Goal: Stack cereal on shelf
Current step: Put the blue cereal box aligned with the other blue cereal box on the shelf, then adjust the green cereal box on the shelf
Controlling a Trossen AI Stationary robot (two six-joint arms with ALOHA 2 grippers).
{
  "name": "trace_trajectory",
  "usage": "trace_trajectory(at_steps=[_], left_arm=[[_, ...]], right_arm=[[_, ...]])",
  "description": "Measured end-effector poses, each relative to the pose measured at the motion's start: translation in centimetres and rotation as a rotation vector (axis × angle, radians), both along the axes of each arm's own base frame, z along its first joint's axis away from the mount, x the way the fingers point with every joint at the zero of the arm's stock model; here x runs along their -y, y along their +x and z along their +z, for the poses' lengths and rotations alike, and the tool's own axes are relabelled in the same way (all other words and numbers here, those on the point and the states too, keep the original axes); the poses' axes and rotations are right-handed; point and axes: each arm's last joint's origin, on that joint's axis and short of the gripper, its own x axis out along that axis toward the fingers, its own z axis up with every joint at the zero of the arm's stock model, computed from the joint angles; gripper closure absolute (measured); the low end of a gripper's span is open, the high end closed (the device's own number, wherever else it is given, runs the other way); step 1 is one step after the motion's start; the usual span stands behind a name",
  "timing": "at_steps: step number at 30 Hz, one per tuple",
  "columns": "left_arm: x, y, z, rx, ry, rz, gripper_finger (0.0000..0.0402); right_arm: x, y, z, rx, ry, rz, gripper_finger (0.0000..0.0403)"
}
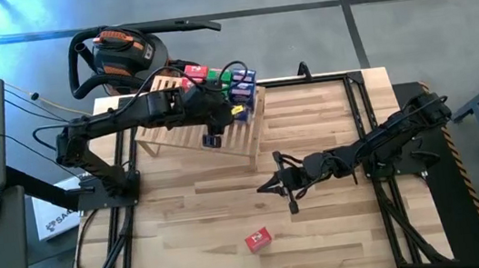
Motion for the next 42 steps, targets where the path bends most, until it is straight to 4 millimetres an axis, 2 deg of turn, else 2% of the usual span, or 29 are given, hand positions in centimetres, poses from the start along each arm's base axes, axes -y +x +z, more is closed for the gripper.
trace_trajectory(at_steps=[10,16,19,23,27,32,36,42], left_arm=[[-0.2,0.3,0.4,0.018,0.093,0.002,0.0177],[0.2,-0.2,2.7,0.08,0.123,-0.026,0.0177],[1.0,-0.7,3.6,0.106,0.093,-0.07,0.0185],[3.8,-1.7,4.0,0.147,0.017,-0.217,0.0233],[6.1,-2.6,1.6,0.145,-0.074,-0.263,0.0306],[6.2,-4.3,-2.8,0.196,-0.12,-0.133,0.0386],[5.1,-5.8,-5.5,0.308,-0.022,0.053,0.0394],[3.0,-6.8,-8.7,0.367,-0.003,0.149,0.0393]], right_arm=[[0.0,0.0,0.0,-0.001,0.005,-0.004,0.0403],[0.1,0.0,0.0,0.0,0.004,-0.021,0.0403],[0.1,0.0,0.0,0.001,0.001,-0.042,0.0403],[0.1,0.0,0.0,-0.003,0.029,-0.046,0.0403],[0.0,0.0,0.0,-0.009,0.038,-0.032,0.0403],[-0.2,-0.1,-0.1,-0.016,0.037,-0.018,0.0403],[-0.2,-0.1,-0.1,-0.018,0.037,-0.019,0.0403],[-0.1,0.0,0.0,-0.009,0.03,-0.026,0.0403]])
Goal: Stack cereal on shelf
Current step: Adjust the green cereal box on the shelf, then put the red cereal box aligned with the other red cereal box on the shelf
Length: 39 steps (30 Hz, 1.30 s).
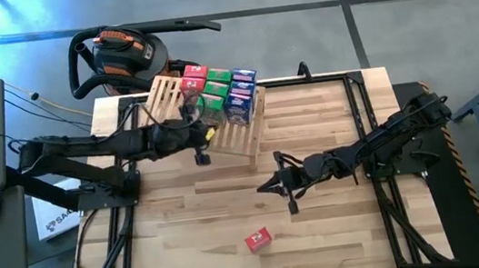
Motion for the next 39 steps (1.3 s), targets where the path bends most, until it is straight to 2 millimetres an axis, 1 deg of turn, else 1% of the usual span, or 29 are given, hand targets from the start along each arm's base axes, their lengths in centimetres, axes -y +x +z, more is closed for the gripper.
trace_trajectory(at_steps=[4,6,9,12,16,19,21,25,30,32,34,36,39], left_arm=[[-1.5,0.1,-1.0,0.04,0.019,0.056,0.0396],[-1.8,0.3,-1.4,0.049,0.017,0.061,0.0396],[-2.3,0.5,-1.4,0.071,0.002,0.045,0.0396],[-2.5,0.9,-1.7,0.07,-0.005,0.036,0.0396],[-1.9,0.9,-1.7,0.075,-0.016,0.014,0.0396],[-0.7,0.7,-1.4,0.092,-0.063,-0.036,0.0396],[0.3,0.3,-1.2,0.114,-0.086,-0.067,0.0396],[2.6,-1.0,-1.6,0.167,-0.136,-0.137,0.0396],[4.7,-3.1,-2.4,0.251,-0.267,-0.18,0.0396],[5.4,-3.7,-2.8,0.246,-0.345,-0.207,0.0396],[6.0,-4.0,-2.9,0.241,-0.413,-0.245,0.0396],[6.8,-4.2,-3.0,0.232,-0.447,-0.268,0.0396],[7.9,-4.4,-3.0,0.231,-0.447,-0.297,0.0396]], right_arm=[[0.0,0.0,0.0,0.004,-0.002,-0.016,0.0403],[0.0,0.0,0.0,0.004,-0.002,-0.016,0.0403],[0.0,0.0,0.0,0.003,-0.003,-0.016,0.0403],[0.0,0.0,0.0,0.001,-0.005,-0.016,0.0403],[0.1,0.0,0.0,-0.004,0.003,-0.018,0.0403],[0.0,0.0,0.0,-0.005,0.018,-0.024,0.0397],[-0.2,-0.1,0.0,-0.003,0.013,-0.044,0.0387],[-1.0,0.1,0.5,-0.011,0.001,-0.062,0.0344],[-2.9,0.5,1.8,-0.115,-0.036,-0.023,0.0257],[-3.8,0.6,2.4,-0.171,-0.045,-0.023,0.0218],[-4.7,0.5,2.9,-0.212,-0.041,-0.023,0.0181],[-5.7,0.3,3.4,-0.241,-0.029,-0.006,0.0152],[-7.0,-0.3,3.6,-0.269,-0.001,0.023,0.0127]])
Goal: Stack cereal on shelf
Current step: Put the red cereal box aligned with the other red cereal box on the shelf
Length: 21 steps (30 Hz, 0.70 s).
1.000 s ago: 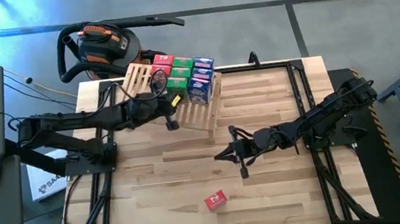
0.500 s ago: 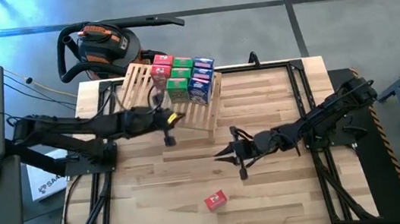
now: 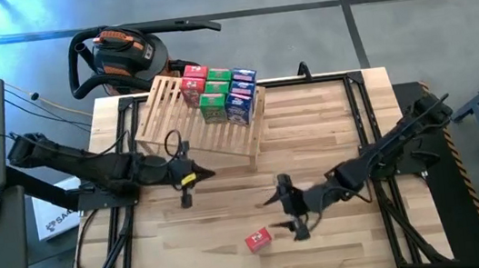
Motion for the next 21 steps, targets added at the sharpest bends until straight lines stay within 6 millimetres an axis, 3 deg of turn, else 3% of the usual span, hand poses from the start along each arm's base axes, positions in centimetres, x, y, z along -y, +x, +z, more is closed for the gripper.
trace_trajectory(at_steps=[5,12,21], left_arm=[[0.8,-0.2,0.0,0.002,0.013,-0.007,0.0396],[0.8,-0.2,-0.1,-0.004,0.016,-0.007,0.0396],[0.8,-0.3,-0.2,-0.014,0.019,-0.006,0.0396]], right_arm=[[-1.5,-0.5,-0.8,-0.031,0.036,0.025,0.0119],[-2.5,0.7,-3.5,-0.068,0.061,0.015,0.0118],[-2.7,1.0,-3.4,-0.052,0.114,0.05,0.0118]])
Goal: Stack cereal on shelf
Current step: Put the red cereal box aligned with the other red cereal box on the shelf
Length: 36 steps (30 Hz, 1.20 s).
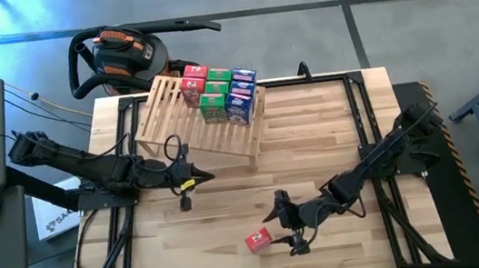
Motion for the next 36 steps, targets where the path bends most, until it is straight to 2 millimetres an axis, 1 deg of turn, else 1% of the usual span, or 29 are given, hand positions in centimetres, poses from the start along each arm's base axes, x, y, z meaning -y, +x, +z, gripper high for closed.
trace_trajectory(at_steps=[5,11,16,18,28,36], left_arm=[[0.0,0.0,-0.1,-0.012,0.004,0.0,0.0396],[0.0,-0.1,-0.2,-0.017,-0.001,0.003,0.0396],[0.0,-0.1,-0.1,-0.016,-0.002,0.003,0.0396],[0.0,-0.1,-0.1,-0.016,-0.002,0.003,0.0396],[0.0,-0.1,-0.2,-0.017,-0.012,0.006,0.0396],[0.0,-0.1,-0.2,-0.016,-0.028,0.013,0.0396]], right_arm=[[0.1,0.1,0.0,-0.003,0.006,-0.011,0.0118],[0.0,0.4,-1.2,-0.053,0.048,-0.041,0.0118],[0.0,0.4,-0.9,-0.041,0.075,-0.059,0.0118],[0.0,0.4,-1.0,-0.046,0.069,-0.057,0.0118],[-0.3,0.9,-2.6,-0.062,0.011,-0.029,0.0118],[-0.7,1.5,-4.0,-0.034,-0.031,0.019,0.0123]])
